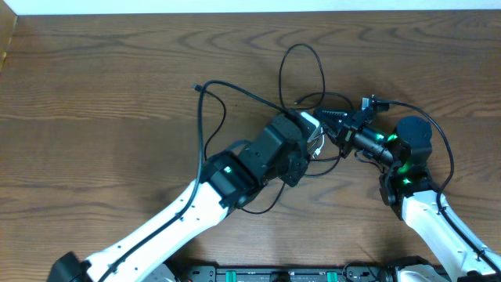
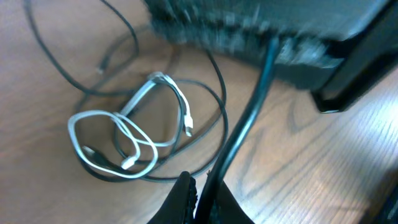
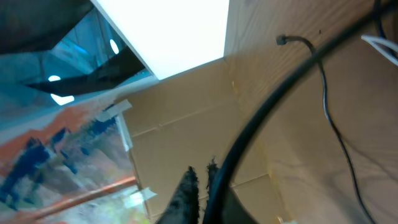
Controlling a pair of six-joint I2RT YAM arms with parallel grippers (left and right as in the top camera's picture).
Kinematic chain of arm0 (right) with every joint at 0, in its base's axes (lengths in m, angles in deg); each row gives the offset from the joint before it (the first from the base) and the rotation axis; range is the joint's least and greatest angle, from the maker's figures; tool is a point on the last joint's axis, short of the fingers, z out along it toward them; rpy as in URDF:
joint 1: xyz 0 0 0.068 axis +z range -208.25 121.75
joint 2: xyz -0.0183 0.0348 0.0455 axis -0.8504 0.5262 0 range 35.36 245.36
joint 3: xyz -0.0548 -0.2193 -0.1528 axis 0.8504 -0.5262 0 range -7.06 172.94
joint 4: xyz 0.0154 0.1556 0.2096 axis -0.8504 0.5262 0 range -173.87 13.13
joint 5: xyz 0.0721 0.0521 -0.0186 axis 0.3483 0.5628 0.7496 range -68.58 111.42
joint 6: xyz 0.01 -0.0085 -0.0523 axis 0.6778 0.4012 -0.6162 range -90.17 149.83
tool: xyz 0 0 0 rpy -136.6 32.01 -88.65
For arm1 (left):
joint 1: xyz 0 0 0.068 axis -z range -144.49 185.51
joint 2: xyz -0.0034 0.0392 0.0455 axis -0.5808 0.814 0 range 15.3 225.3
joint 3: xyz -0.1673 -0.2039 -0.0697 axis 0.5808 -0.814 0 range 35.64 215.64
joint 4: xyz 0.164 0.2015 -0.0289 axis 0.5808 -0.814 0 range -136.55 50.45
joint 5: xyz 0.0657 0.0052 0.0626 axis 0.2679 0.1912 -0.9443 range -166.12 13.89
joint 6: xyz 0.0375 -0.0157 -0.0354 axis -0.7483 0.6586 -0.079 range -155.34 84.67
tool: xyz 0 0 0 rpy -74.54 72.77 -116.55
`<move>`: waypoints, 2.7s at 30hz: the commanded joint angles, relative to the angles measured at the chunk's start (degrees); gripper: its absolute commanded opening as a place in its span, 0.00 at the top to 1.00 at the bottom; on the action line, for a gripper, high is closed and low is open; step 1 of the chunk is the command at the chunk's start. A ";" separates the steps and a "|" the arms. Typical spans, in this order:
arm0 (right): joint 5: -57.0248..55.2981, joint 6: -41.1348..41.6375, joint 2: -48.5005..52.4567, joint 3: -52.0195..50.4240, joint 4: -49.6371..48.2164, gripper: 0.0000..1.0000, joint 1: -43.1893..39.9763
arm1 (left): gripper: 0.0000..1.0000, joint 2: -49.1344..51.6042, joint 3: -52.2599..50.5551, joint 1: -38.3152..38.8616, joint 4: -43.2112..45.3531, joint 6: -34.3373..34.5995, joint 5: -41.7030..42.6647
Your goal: Untangle cables
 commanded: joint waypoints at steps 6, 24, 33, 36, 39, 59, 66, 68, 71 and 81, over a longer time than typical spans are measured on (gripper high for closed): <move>-3.58 -20.37 0.00 0.13 0.04 0.66 0.11 | 0.93 -15.37 0.22 -4.70 0.76 0.22 -3.93; -7.85 -48.00 0.02 0.13 13.16 0.22 3.34 | 0.70 -20.28 3.98 -12.37 4.17 2.84 -3.80; -12.41 -59.25 -1.33 0.37 30.58 0.01 4.09 | 0.15 -20.35 3.98 -12.37 -11.17 13.90 -7.52; -17.51 -62.62 -3.17 1.46 36.79 0.01 4.11 | 0.14 -20.33 3.96 -12.37 -15.43 23.43 -13.42; -24.06 -64.63 -4.35 2.97 44.02 0.01 4.11 | 0.11 -20.33 3.56 -12.37 -18.12 27.93 -16.46; -29.33 -60.57 1.90 3.43 58.12 0.55 4.11 | 0.09 -12.13 3.21 -12.37 -19.10 28.46 -16.44; -29.31 -60.39 6.25 3.43 55.34 0.89 4.11 | 0.09 -12.13 3.21 -12.37 -19.10 28.41 -16.46; -28.94 -60.43 6.49 3.43 55.39 0.99 4.11 | 0.09 -12.13 3.21 -12.37 -19.10 28.22 -16.46; -26.71 -61.22 5.46 3.52 55.08 0.99 4.11 | 0.09 -12.13 3.21 -12.37 -19.08 28.22 -16.48; -32.98 -63.25 -17.51 6.95 67.71 0.99 4.04 | 0.09 -12.13 3.21 -12.37 -19.08 28.50 -15.91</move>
